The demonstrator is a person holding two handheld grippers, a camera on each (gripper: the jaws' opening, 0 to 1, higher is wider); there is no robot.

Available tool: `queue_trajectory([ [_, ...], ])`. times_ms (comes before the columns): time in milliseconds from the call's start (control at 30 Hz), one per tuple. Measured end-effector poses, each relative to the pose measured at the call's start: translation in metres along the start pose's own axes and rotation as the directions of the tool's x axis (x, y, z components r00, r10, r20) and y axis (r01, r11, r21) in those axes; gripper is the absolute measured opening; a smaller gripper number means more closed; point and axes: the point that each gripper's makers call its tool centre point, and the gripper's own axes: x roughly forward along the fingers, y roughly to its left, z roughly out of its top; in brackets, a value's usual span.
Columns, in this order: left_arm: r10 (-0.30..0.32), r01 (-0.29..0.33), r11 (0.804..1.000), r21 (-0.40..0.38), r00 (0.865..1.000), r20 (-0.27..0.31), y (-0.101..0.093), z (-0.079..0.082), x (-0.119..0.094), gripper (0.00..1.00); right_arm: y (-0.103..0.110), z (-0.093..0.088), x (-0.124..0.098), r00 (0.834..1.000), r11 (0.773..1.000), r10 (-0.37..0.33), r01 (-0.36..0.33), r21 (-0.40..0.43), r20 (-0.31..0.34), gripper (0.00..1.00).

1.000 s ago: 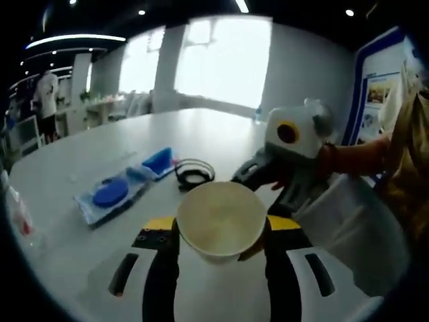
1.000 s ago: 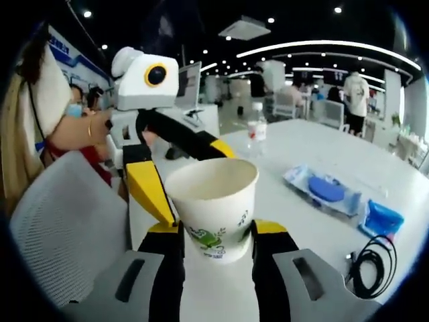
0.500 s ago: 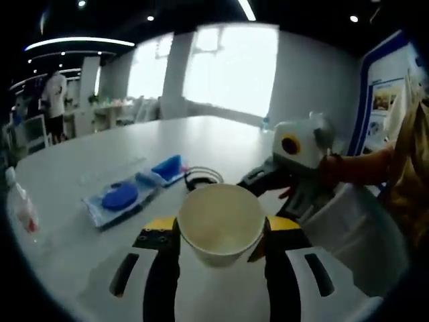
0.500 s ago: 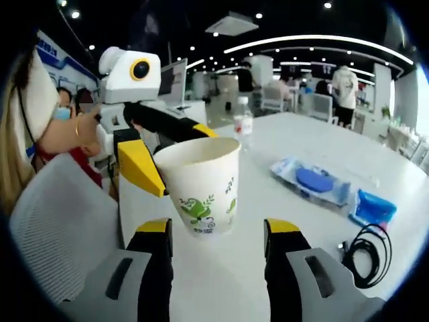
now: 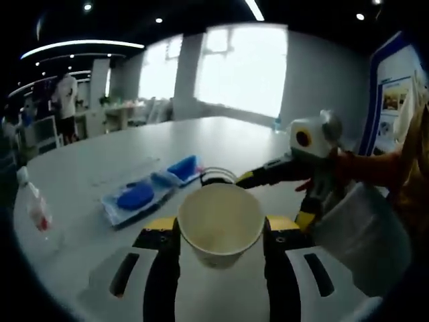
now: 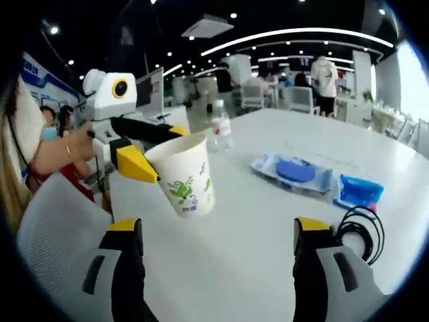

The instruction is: Arrange the tabletop items into an orderly group along one side of the table until the central work area is clear of visible clutter.

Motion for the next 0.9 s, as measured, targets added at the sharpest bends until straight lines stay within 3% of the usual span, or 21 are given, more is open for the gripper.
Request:
queue_trajectory([
  [433, 0.083, -0.083, 0.996, -0.014, 0.996, -0.01, 0.032, -0.001, -0.005, 0.45, -0.016, -0.005, -0.015, 0.998, 0.998, -0.063, 0.063, 0.028, -0.007, 1.0],
  [900, 0.229, -0.229, 0.971, -0.064, 0.973, -0.012, 0.092, 0.002, -0.013, 0.45, -0.031, -0.017, -0.029, 0.992, 0.992, -0.124, 0.125, 0.025, -0.033, 1.0],
])
